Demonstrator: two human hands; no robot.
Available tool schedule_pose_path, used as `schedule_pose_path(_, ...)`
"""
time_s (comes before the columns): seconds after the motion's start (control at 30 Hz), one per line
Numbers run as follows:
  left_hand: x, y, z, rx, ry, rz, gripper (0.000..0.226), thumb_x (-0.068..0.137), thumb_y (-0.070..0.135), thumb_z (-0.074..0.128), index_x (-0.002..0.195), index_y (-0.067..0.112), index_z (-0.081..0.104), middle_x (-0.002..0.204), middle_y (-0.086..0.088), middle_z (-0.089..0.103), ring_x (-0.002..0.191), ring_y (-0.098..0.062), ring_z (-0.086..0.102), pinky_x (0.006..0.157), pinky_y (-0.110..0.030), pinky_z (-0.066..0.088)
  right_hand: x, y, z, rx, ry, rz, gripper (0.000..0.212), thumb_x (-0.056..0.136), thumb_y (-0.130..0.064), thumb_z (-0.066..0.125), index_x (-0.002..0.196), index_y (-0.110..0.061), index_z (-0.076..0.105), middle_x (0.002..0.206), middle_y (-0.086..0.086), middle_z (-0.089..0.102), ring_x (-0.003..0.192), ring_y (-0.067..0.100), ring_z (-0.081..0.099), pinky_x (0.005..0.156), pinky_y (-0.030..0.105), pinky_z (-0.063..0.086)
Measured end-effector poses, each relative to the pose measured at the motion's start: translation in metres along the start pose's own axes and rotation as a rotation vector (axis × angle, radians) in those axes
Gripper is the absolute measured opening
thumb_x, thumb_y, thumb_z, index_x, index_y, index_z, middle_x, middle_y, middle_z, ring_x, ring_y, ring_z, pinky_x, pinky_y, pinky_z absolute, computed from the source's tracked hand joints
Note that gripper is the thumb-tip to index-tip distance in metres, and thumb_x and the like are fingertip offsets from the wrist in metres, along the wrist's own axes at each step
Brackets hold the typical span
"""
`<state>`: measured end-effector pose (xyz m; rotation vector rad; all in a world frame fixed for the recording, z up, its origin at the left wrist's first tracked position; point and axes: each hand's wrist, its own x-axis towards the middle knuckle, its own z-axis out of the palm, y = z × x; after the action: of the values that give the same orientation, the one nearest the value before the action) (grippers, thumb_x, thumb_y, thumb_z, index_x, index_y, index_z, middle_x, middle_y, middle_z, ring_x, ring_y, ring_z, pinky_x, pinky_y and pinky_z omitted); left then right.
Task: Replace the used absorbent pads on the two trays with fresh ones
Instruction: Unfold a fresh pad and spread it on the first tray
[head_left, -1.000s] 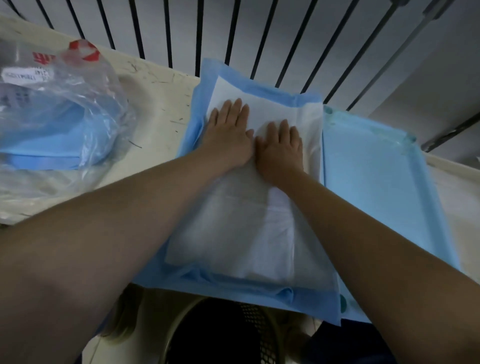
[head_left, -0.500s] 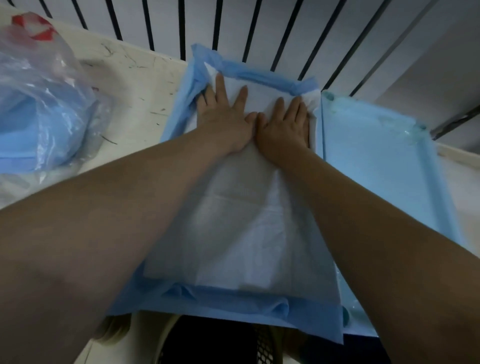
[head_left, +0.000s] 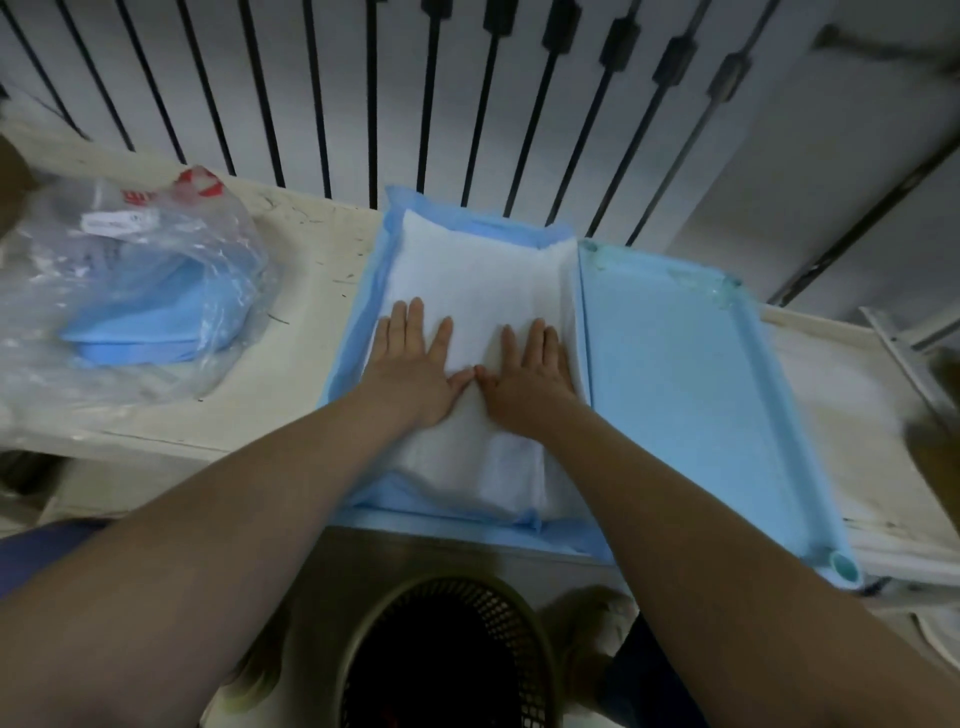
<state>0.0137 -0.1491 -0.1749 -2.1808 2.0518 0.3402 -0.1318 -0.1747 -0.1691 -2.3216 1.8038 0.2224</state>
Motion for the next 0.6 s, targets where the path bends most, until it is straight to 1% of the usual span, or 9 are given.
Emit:
schedule_pose_path(0.2, -0.056, 0.004, -0.003, 0.059, -0.186, 0.017, 0.085, 0.090, 0.071, 0.014, 0.149, 0.021, -0.022, 0.151, -0.016, -0.034, 0.141, -0.033, -0.027, 0.117, -0.046, -0.012, -0.054, -0.020, 0.001, -0.055, -0.154, 0.071, 0.073, 0.098, -0.054, 0.020, 0.150, -0.017, -0.016, 0.153, 0.022, -0.025, 0.142, 0.043, -0.020, 0.116, 0.049, -0.008)
schedule_pose_path(0.27, -0.070, 0.002, -0.008, 0.141, -0.221, 0.037, 0.094, 0.085, 0.077, 0.021, 0.149, 0.022, -0.022, 0.152, -0.016, -0.032, 0.142, -0.034, -0.025, 0.117, -0.047, -0.012, -0.066, -0.018, -0.001, -0.096, -0.181, 0.048, 0.077, 0.097, -0.057, 0.024, 0.151, -0.018, -0.015, 0.154, 0.023, -0.024, 0.142, 0.044, -0.018, 0.117, 0.050, -0.006)
schedule_pose_path(0.33, -0.078, -0.003, -0.015, 0.245, -0.238, 0.067, 0.102, 0.081, 0.080, 0.029, 0.149, 0.023, -0.021, 0.153, -0.018, -0.029, 0.143, -0.037, -0.022, 0.116, -0.049, -0.014, -0.074, -0.010, -0.004, -0.157, -0.197, -0.002, 0.084, 0.093, -0.062, 0.029, 0.152, -0.018, -0.011, 0.156, 0.022, -0.018, 0.144, 0.042, -0.011, 0.118, 0.048, -0.004)
schedule_pose_path(0.37, -0.082, -0.007, -0.018, 0.288, -0.244, 0.075, 0.103, 0.081, 0.078, 0.034, 0.149, 0.024, -0.020, 0.153, -0.020, -0.027, 0.143, -0.038, -0.019, 0.115, -0.050, -0.014, -0.079, -0.004, -0.007, -0.186, -0.199, -0.030, 0.087, 0.092, -0.064, 0.032, 0.152, -0.018, -0.009, 0.157, 0.021, -0.015, 0.145, 0.040, -0.008, 0.119, 0.047, -0.002)
schedule_pose_path(0.43, -0.086, -0.012, -0.023, 0.343, -0.259, 0.078, 0.100, 0.086, 0.066, 0.046, 0.149, 0.024, -0.020, 0.154, -0.024, -0.022, 0.144, -0.039, -0.014, 0.115, -0.052, -0.014, -0.087, 0.005, -0.013, -0.266, -0.189, -0.094, 0.092, 0.088, -0.067, 0.039, 0.153, -0.015, -0.002, 0.158, 0.020, -0.005, 0.146, 0.037, -0.002, 0.120, 0.045, 0.002)
schedule_pose_path(0.5, -0.088, -0.015, -0.026, 0.370, -0.262, 0.078, 0.098, 0.088, 0.056, 0.052, 0.150, 0.025, -0.018, 0.154, -0.027, -0.016, 0.145, -0.039, -0.007, 0.115, -0.053, -0.014, -0.094, 0.012, -0.017, -0.400, -0.146, -0.151, 0.095, 0.086, -0.067, 0.043, 0.152, -0.011, 0.005, 0.157, 0.020, 0.005, 0.146, 0.036, 0.001, 0.120, 0.047, 0.001)
schedule_pose_path(0.57, -0.090, -0.017, -0.031, 0.404, -0.259, 0.094, 0.095, 0.090, 0.049, 0.054, 0.151, 0.026, -0.014, 0.155, -0.027, -0.011, 0.146, -0.037, -0.001, 0.114, -0.054, -0.014, -0.098, 0.017, -0.021, -0.496, -0.135, -0.174, 0.094, 0.086, -0.062, 0.049, 0.152, -0.008, 0.009, 0.157, 0.018, 0.010, 0.146, 0.035, 0.000, 0.118, 0.049, -0.003)
schedule_pose_path(0.6, -0.092, -0.019, -0.033, 0.425, -0.254, 0.109, 0.091, 0.091, 0.041, 0.054, 0.151, 0.027, -0.013, 0.156, -0.025, -0.009, 0.147, -0.035, 0.001, 0.113, -0.054, -0.015, -0.099, 0.020, -0.023, -0.509, -0.146, -0.170, 0.092, 0.086, -0.057, 0.053, 0.152, -0.009, 0.009, 0.157, 0.015, 0.009, 0.146, 0.035, -0.003, 0.118, 0.050, -0.004)
